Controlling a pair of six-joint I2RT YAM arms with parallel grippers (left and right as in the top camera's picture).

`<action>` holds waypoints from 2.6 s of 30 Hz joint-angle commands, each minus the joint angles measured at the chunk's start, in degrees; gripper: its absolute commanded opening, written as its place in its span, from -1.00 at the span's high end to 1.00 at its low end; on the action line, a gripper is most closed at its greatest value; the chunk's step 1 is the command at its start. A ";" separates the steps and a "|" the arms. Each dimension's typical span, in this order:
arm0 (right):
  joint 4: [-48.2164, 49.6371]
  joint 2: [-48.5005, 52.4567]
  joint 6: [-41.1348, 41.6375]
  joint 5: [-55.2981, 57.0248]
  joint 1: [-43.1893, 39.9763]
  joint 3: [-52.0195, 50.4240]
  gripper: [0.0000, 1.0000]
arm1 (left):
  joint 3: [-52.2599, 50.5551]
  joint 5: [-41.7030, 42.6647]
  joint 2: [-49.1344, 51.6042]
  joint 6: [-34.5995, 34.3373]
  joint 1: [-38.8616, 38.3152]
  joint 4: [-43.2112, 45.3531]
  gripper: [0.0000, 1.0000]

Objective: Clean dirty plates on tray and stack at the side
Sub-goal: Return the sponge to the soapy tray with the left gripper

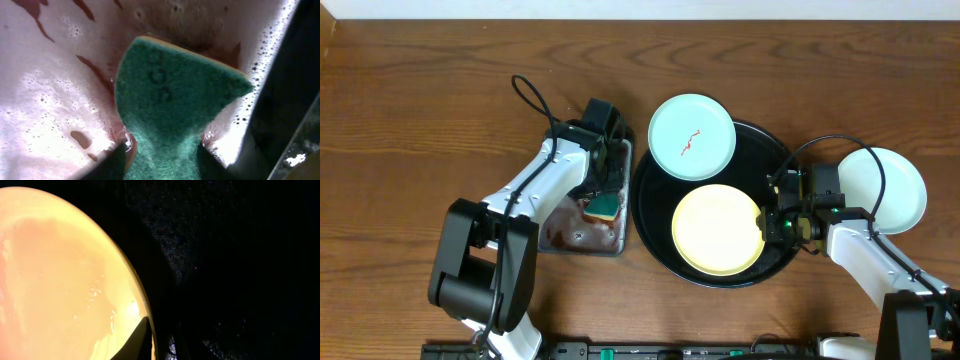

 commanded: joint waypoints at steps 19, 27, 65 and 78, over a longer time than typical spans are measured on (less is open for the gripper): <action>-0.09 0.09 0.17 -0.15 0.52 -1.20 0.70 | -8.07 4.85 -0.02 -0.07 0.02 -1.42 -0.28; -0.09 0.09 0.17 -0.15 0.52 -1.20 0.72 | -8.37 4.83 -0.04 -0.07 0.04 -1.84 0.85; -0.35 0.09 0.17 -0.13 0.52 -1.20 0.73 | -4.39 -2.56 -0.22 1.44 0.04 5.92 0.85; -0.35 0.09 0.15 -0.13 0.52 -1.20 0.72 | -1.92 -2.73 -6.64 1.46 0.20 1.55 -0.25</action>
